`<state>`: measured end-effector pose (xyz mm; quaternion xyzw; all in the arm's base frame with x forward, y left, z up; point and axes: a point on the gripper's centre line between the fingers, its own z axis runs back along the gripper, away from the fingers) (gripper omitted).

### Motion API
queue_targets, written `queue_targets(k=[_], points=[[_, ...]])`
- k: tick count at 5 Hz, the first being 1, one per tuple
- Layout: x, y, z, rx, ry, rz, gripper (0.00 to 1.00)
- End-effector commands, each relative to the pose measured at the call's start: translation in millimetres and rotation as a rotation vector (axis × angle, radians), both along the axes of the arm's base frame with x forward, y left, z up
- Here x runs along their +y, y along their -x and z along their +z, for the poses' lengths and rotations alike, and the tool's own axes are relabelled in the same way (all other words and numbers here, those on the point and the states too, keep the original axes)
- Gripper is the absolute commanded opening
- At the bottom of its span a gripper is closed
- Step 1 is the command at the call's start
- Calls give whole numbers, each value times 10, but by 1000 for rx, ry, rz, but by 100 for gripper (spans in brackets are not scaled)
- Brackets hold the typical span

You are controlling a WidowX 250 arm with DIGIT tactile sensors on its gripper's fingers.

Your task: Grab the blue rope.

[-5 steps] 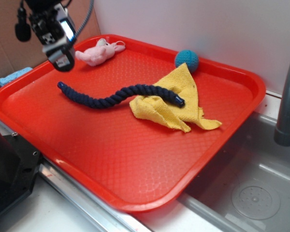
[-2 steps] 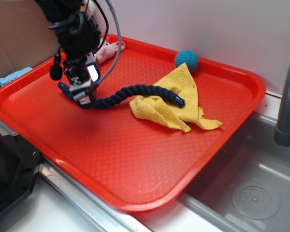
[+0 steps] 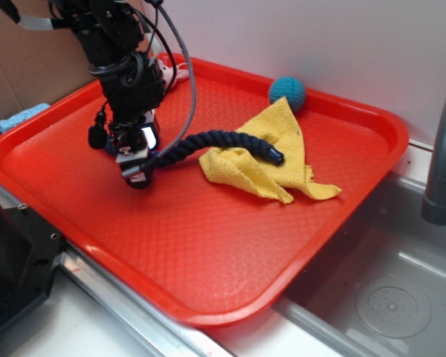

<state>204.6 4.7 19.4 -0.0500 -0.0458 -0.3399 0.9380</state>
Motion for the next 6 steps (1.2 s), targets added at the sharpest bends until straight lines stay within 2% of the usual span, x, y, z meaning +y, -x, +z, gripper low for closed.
queue_targets(k=[1, 2, 3, 4, 5, 6], points=[[-45, 12, -35, -4, -32, -7, 0], [-11, 40, -31, -9, -40, -5, 0], [19, 23, 243, 0, -36, 76, 0], [50, -24, 611, -29, -81, 240, 0], [-35, -49, 921, 23, -167, 485, 0], [-124, -74, 1239, 66, -165, 714, 0]])
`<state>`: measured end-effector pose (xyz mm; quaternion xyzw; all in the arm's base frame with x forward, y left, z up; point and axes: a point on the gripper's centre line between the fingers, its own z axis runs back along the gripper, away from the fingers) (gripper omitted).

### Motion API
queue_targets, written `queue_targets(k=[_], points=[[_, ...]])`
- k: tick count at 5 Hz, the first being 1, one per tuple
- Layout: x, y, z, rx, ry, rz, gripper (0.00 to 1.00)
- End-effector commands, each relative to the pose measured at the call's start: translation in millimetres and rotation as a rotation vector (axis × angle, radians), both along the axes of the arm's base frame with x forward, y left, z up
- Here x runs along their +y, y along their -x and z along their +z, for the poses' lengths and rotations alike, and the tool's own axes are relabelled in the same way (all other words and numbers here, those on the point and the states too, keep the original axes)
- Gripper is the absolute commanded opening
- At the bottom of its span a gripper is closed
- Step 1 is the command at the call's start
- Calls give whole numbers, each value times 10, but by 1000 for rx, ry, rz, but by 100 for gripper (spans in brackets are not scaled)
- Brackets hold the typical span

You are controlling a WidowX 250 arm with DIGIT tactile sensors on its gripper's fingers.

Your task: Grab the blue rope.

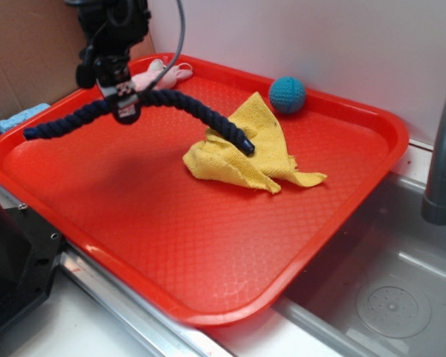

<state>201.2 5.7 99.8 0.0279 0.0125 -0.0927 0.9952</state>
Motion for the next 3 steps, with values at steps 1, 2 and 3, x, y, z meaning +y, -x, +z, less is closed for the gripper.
queue_targets(k=[1, 2, 3], points=[[-157, -137, 677, -44, -47, 328, 0], [-129, -115, 860, -93, -48, 392, 0], [-88, -126, 857, -101, -48, 401, 0]])
